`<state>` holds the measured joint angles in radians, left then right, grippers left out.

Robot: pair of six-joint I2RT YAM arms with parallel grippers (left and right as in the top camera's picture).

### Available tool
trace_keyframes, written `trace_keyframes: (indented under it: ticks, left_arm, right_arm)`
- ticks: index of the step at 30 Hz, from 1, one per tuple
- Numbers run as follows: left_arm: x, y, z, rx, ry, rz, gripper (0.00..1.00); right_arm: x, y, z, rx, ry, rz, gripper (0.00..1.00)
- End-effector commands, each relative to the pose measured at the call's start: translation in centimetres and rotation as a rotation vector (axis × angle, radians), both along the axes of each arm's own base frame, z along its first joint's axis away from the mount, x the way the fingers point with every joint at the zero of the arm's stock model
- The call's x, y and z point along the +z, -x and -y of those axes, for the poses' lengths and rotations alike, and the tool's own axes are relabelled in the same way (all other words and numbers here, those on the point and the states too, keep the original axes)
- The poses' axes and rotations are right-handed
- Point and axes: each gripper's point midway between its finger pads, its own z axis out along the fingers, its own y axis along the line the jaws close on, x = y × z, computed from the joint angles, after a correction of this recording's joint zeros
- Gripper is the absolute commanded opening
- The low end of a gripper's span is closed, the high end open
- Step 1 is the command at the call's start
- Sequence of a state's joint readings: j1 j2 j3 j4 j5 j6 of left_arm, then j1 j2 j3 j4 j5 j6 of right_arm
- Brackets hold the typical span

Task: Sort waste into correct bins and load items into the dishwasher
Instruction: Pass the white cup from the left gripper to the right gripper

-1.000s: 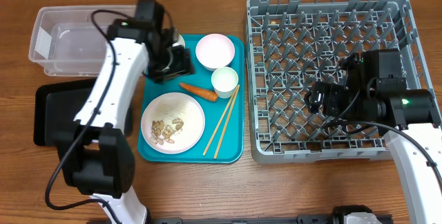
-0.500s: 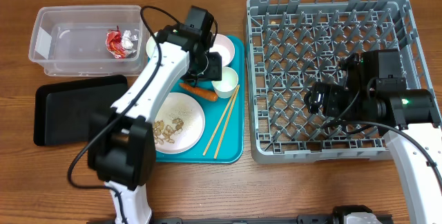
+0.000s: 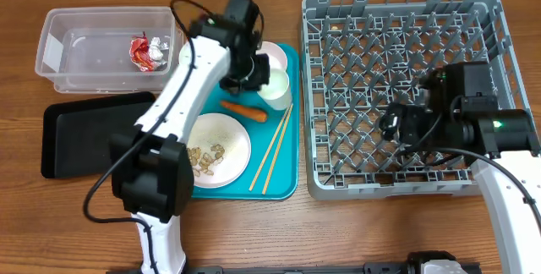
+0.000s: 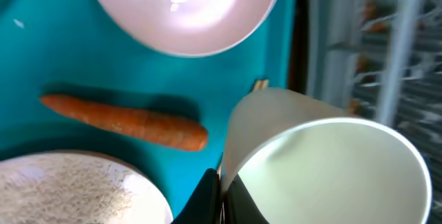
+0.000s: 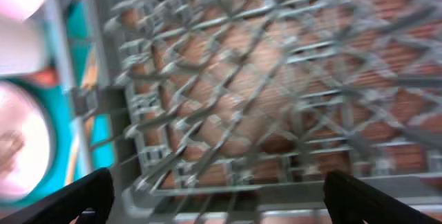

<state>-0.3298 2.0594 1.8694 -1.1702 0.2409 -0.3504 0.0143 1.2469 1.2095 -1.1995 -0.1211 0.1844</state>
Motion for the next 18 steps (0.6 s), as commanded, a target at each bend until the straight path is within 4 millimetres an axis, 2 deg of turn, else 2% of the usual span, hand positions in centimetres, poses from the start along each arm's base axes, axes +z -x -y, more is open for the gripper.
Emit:
trace_keyframes:
  ticks: [1, 2, 3, 4, 5, 6, 9, 11, 14, 18]
  left_arm:
    - [8.4, -0.3, 4.1, -0.265, 0.471, 0.113, 0.04]
    - [11.5, 0.1, 5.7, -0.352, 0.686, 0.152, 0.04]
    - [13.8, 0.4, 6.7, -0.407, 0.844, 0.177, 0.04]
    - [16.1, 0.7, 7.5, -0.473, 0.978, 0.214, 0.04]
    - [17.6, 1.4, 8.7, -0.548, 1.057, 0.246, 0.04]
    - [18.0, 1.7, 9.5, -0.577, 1.073, 0.255, 0.04]
    - [18.3, 3.4, 12.5, -0.642, 1.089, 0.234, 0.04]
    - [18.6, 3.9, 13.5, -0.656, 1.097, 0.221, 0.04]
    - [19.0, 4.4, 14.6, -0.671, 1.113, 0.206, 0.04]
    - [19.2, 4.6, 14.8, -0.675, 1.124, 0.199, 0.04]
  right_arm:
    - [1.8, -2.3, 3.3, -0.178, -0.024, 0.096, 1.00]
    - [3.8, -3.9, 0.3, 0.005, -0.198, 0.208, 1.00]
    - [6.2, -4.5, -2.9, 0.213, -0.341, 0.323, 1.00]
    - [8.0, -4.5, -5.0, 0.358, -0.437, 0.406, 1.00]
    - [10.1, -4.1, -7.4, 0.510, -0.549, 0.490, 1.00]
    - [10.8, -3.9, -8.4, 0.565, -0.590, 0.516, 1.00]
    - [11.6, -3.8, -10.1, 0.648, -0.641, 0.547, 1.00]
    - [12.3, -3.6, -10.6, 0.698, -0.659, 0.583, 1.00]
    - [13.3, -3.1, -11.3, 0.763, -0.694, 0.625, 1.00]
    - [14.3, -2.6, -11.7, 0.810, -0.732, 0.660, 0.98]
